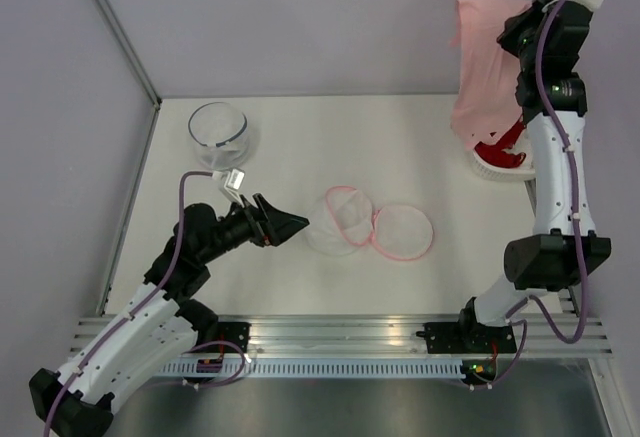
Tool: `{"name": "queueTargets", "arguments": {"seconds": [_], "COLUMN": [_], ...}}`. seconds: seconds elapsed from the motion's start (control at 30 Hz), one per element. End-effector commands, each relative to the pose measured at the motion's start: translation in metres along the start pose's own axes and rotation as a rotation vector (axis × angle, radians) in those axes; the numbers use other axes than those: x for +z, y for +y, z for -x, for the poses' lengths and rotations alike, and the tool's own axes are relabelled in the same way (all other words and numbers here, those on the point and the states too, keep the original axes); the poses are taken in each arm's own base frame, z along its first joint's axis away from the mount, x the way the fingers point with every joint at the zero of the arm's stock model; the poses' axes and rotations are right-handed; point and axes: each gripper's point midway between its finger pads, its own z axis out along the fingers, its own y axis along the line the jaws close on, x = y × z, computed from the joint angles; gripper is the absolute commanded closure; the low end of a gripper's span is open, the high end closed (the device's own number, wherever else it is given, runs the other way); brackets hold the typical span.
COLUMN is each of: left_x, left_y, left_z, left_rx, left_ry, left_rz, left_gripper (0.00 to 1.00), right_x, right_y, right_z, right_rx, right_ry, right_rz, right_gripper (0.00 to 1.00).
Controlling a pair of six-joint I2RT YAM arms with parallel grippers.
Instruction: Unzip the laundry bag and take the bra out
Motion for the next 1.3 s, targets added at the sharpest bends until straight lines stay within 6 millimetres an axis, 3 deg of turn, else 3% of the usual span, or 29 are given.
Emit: {"name": "queueTargets", "arguments": {"seconds": [0.0,0.03,0.17,0.23,0.37,0.47,0.57,0.6,0.67,0.7,0.77,0.87,1.03,1.1,1.27], "left_x": [-0.004,-0.005,-0.009,-0.011,-0.014,-0.015,-0.014,-0.013,-0.012,-0.012,-0.011,-0.011,-0.012,-0.013,-0.015], "left_y": [0.002,0.002,0.002,0.002,0.001,-0.001,0.002,0.003,0.006,0.005,0.008,0.008,0.007,0.008,0.011], "left_z": [-0.001,-0.002,-0.002,-0.003,0.001,0.004,0.001,0.000,-0.005,-0.005,-0.009,-0.012,-0.015,-0.017,-0.023], "left_rx": [-0.010,-0.012,-0.009,-0.004,0.014,0.012,0.000,-0.003,-0.014,-0.016,-0.023,-0.024,-0.029,-0.034,-0.052], "left_ry": [0.007,0.009,0.005,0.007,-0.001,-0.012,-0.009,-0.007,0.004,0.002,0.012,0.022,0.023,0.024,0.028], "left_rz": [0.022,0.024,0.027,0.034,0.045,0.044,0.047,0.045,0.042,0.038,0.037,0.030,0.013,0.008,0.003], "left_gripper": [0.00,0.00,0.00,0.00,0.00,0.01,0.00,0.00,0.01,0.00,0.00,0.00,0.00,0.00,0.00], "right_x": [0.018,0.018,0.038,0.052,0.078,0.097,0.119,0.126,0.130,0.127,0.112,0.087,0.050,0.040,0.022], "right_y": [-0.001,-0.004,-0.021,-0.031,-0.049,-0.070,-0.100,-0.119,-0.135,-0.155,-0.178,-0.210,-0.260,-0.270,-0.284], "right_z": [0.067,0.086,0.109,0.113,0.098,0.068,0.010,-0.030,-0.069,-0.111,-0.155,-0.189,-0.214,-0.220,-0.205], "right_rx": [0.071,0.071,0.106,0.119,0.142,0.150,0.142,0.144,0.147,0.160,0.165,0.173,0.148,0.148,0.174], "right_ry": [-0.198,-0.250,-0.306,-0.307,-0.291,-0.250,-0.151,-0.077,-0.005,0.070,0.131,0.156,0.176,0.194,0.135], "right_rz": [0.028,0.020,0.031,0.046,0.049,0.017,-0.043,-0.079,-0.087,-0.133,-0.188,-0.321,-0.591,-0.656,-0.760], "right_gripper": [1.00,1.00,1.00,1.00,1.00,0.99,1.00,1.00,1.00,1.00,1.00,1.00,1.00,1.00,1.00]}}
